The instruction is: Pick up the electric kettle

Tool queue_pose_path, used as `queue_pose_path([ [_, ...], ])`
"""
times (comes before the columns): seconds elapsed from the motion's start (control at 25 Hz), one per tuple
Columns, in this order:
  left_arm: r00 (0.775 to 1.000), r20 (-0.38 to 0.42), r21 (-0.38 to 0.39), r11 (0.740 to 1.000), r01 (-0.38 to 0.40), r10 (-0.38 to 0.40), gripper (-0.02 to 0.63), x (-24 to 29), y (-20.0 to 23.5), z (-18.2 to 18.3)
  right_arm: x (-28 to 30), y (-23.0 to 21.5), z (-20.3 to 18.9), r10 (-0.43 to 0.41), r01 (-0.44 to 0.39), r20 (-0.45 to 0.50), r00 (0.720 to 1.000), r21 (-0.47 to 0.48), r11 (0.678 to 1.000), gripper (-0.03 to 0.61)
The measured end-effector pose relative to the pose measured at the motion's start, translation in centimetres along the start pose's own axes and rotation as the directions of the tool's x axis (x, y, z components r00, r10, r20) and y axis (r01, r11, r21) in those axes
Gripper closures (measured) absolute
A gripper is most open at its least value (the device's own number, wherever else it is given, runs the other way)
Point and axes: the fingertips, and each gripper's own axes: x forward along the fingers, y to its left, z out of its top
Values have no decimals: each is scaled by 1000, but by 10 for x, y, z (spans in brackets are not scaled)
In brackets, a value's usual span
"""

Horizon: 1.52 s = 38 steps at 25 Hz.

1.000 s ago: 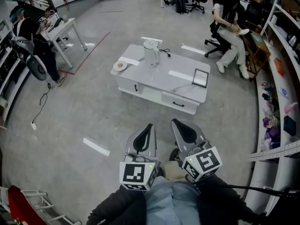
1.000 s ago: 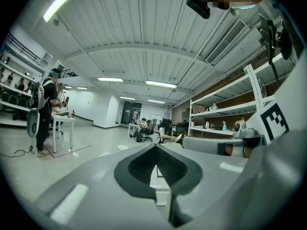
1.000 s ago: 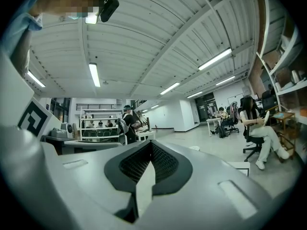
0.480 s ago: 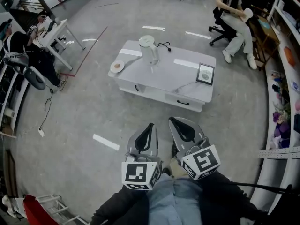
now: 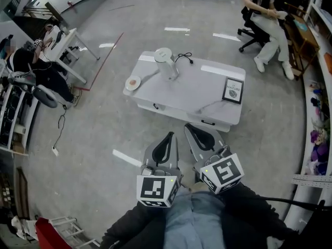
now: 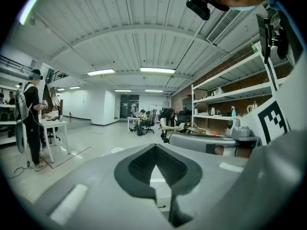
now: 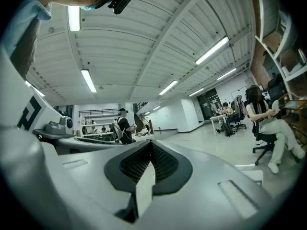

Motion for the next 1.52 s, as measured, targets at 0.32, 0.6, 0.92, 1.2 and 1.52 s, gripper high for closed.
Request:
queue_pose_path([
  [0.32,999,5,-5,999,-51,52,607,27,26,4,38,-18,0,47,-47,3,999,7,999,551],
  [0.6,998,16,-37,998,-55,56,607,45,67,5,80,-20,-5,49,-49,-26,998,-6,999,551],
  [0.92,1000,15,-88,996,-24,26,607,73,137,5,149,-15,-14,15,-15,-72,997,1,1000,551],
  [1.2,998,40,-107,993,50,-46,607,106,206,22,222,-14,-4,-63,61,-71,996,-29,998,551],
  [1.52,991,61,-116,985,127,-120,607,133,268,34,282,-12,4,-150,147,-58,987,-54,988,551],
])
